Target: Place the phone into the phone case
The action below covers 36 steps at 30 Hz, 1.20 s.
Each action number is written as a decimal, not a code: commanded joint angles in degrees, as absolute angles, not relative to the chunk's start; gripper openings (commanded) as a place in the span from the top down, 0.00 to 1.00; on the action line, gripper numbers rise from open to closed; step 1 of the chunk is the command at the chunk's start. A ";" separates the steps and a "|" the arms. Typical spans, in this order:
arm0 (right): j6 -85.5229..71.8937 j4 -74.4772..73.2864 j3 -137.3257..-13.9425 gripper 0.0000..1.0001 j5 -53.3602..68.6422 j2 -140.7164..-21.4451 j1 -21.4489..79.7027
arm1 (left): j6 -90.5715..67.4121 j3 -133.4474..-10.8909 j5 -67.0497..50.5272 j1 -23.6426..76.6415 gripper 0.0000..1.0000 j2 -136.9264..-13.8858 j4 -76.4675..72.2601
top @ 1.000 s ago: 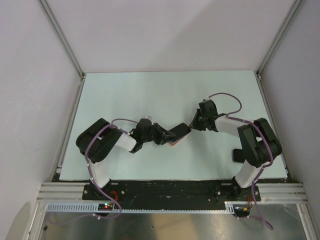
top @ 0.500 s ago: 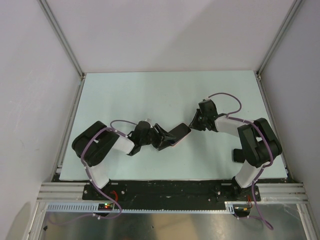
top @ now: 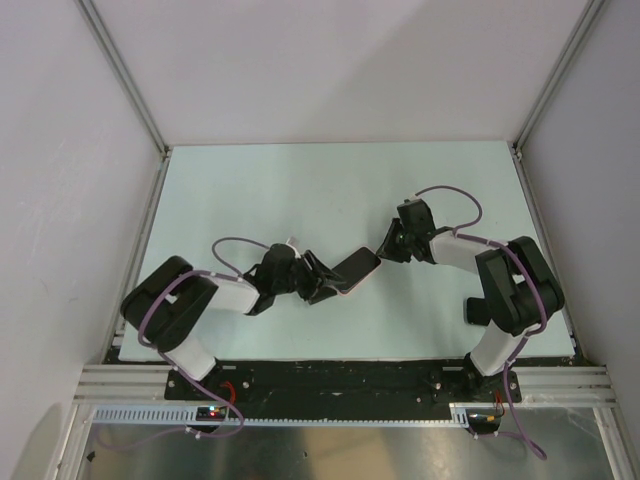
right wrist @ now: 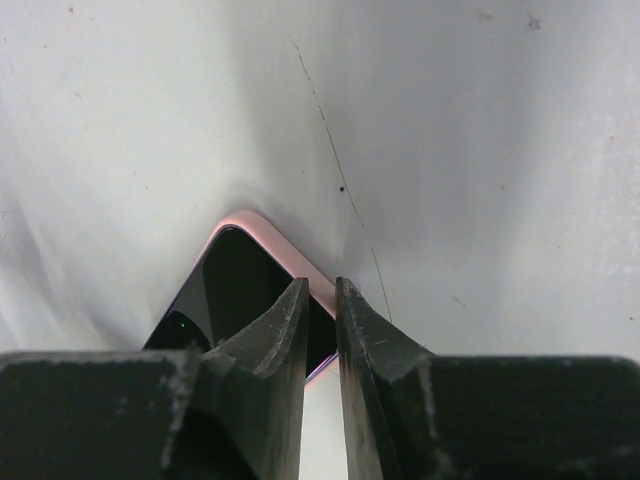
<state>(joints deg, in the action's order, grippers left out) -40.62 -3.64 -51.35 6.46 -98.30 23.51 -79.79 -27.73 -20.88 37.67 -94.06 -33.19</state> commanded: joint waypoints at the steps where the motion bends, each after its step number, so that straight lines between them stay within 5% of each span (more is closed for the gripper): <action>1: -39.59 -5.44 -51.59 0.74 6.26 -94.67 24.16 | -73.74 -27.17 -18.95 38.06 0.46 -88.46 -25.84; 7: -39.13 -5.20 -51.65 0.59 6.31 -90.59 23.04 | -69.35 -28.11 -15.52 38.02 0.54 -84.32 -18.40; 19: -36.68 -4.98 -56.55 0.58 5.69 -97.84 20.64 | -63.31 -39.43 -5.05 41.17 0.65 -84.64 -2.94; 36: -37.98 -11.22 -57.92 0.83 0.05 -102.01 25.30 | -62.67 -45.04 3.23 43.55 0.68 -89.39 2.79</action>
